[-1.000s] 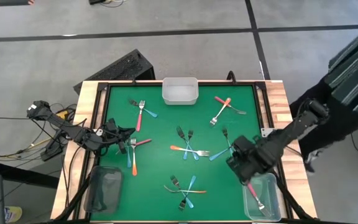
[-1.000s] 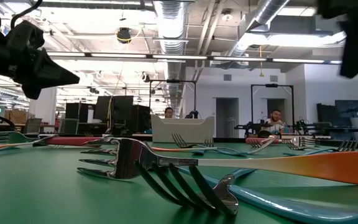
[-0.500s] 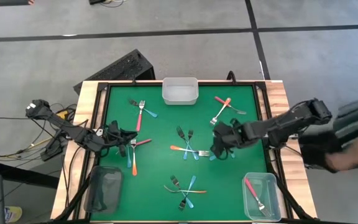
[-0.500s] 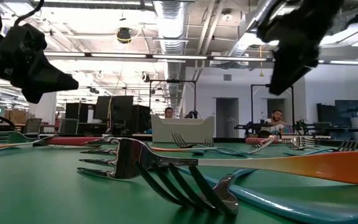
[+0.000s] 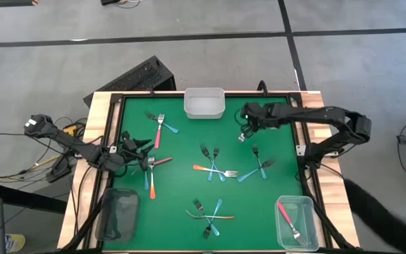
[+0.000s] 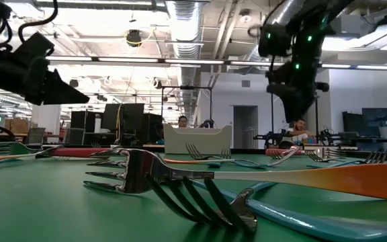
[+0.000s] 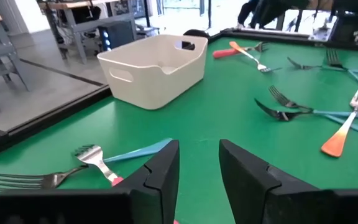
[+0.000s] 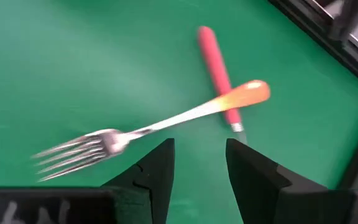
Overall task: Sort silverware by color (type)
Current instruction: Put the orange fork into the white bin
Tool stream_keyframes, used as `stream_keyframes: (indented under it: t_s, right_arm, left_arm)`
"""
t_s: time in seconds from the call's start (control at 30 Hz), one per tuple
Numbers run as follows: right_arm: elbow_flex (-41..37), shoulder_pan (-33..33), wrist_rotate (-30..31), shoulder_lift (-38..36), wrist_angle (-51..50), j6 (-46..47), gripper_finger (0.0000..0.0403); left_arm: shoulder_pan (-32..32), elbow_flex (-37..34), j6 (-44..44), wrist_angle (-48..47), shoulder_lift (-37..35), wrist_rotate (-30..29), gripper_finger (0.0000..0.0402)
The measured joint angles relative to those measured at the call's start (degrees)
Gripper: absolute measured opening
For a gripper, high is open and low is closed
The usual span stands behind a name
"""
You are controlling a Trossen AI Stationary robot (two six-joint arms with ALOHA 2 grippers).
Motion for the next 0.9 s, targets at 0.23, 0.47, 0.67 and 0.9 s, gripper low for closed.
stream_keyframes:
  t_s: [0.23, 0.47, 0.67, 0.9]
  right_arm:
    - [0.0, -7.1, -3.8, 6.8, 0.7, -5.9, 0.0166]
    - [0.0, -3.7, -10.6, 11.5, 3.2, -7.8, 0.0166]
    - [0.0, 2.1, -8.7, 12.5, 5.6, -6.5, 0.0166]
    - [0.1, 2.7, -1.9, 12.5, 9.0, 14.9, 0.0166]
  left_arm:
    - [6.0, 0.0, 0.1, -0.1, 0.0, 5.6, 0.0098]
    - [9.2, 0.0, -3.3, -0.1, 0.0, 5.8, 0.0098]
    - [10.3, 0.0, -3.3, -0.2, 0.0, 5.8, 0.0098]
    - [11.4, 0.0, -6.8, -0.2, 0.0, 5.0, 0.0097]
